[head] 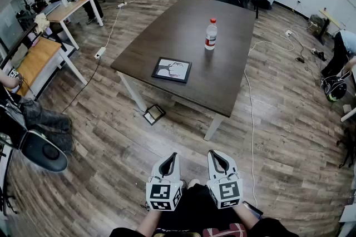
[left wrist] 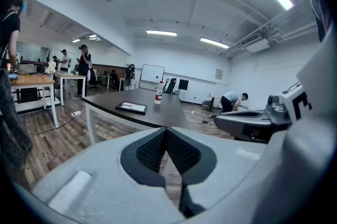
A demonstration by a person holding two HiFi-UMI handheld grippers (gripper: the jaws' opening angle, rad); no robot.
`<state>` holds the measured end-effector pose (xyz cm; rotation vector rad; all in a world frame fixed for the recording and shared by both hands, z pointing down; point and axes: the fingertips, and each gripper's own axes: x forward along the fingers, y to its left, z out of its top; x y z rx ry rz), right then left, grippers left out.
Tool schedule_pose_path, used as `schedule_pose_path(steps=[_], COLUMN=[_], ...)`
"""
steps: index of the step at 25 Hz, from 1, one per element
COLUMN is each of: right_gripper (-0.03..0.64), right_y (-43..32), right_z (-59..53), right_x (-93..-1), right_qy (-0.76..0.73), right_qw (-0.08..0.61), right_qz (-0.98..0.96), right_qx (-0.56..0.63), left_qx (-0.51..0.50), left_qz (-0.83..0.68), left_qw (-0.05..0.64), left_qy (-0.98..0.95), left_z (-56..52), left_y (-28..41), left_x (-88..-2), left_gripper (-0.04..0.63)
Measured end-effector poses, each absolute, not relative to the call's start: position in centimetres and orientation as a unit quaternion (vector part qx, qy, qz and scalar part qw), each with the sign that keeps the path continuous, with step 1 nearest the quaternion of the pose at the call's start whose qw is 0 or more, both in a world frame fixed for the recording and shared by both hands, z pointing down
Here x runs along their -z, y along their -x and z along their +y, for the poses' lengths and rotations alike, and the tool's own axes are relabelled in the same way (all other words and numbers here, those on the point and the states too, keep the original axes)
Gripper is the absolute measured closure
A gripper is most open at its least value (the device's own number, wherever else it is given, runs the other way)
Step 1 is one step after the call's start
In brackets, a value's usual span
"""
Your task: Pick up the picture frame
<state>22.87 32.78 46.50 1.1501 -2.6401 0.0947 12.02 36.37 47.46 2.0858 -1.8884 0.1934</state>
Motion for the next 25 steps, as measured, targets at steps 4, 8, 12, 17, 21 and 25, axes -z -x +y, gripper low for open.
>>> schedule_pose_path(steps=[4, 8, 12, 17, 21, 25], right_gripper=[0.612, 0.612, 0.611, 0.611, 0.611, 0.611], right_y=[-22.9, -23.0, -23.0, -23.2, -23.0, -22.5], right_z=[32.9, 33.1, 33.0, 33.1, 32.9, 32.6], right_x=[-46.7, -46.8, -46.6, -47.0, -47.0, -46.9], right_qy=[-0.397, -0.398, -0.39, -0.39, -0.385, -0.376], right_qw=[0.131, 0.136, 0.119, 0.115, 0.117, 0.121], right_qz=[-0.908, -0.907, -0.912, -0.912, -0.914, -0.917], right_qx=[-0.037, -0.036, -0.047, -0.054, -0.059, -0.057], left_qx=[-0.071, -0.07, -0.07, -0.064, -0.054, -0.048], left_qz=[-0.665, -0.666, -0.666, -0.671, -0.673, -0.679], left_qw=[0.158, 0.165, 0.165, 0.173, 0.176, 0.181], left_qy=[-0.727, -0.724, -0.725, -0.718, -0.716, -0.71], left_z=[36.6, 36.9, 36.9, 37.3, 37.2, 36.9], left_y=[-11.6, -11.4, -11.6, -11.2, -10.9, -10.2], left_x=[-47.4, -47.5, -47.7, -48.5, -48.4, -48.5], left_gripper=[0.585, 0.584, 0.584, 0.584, 0.584, 0.585])
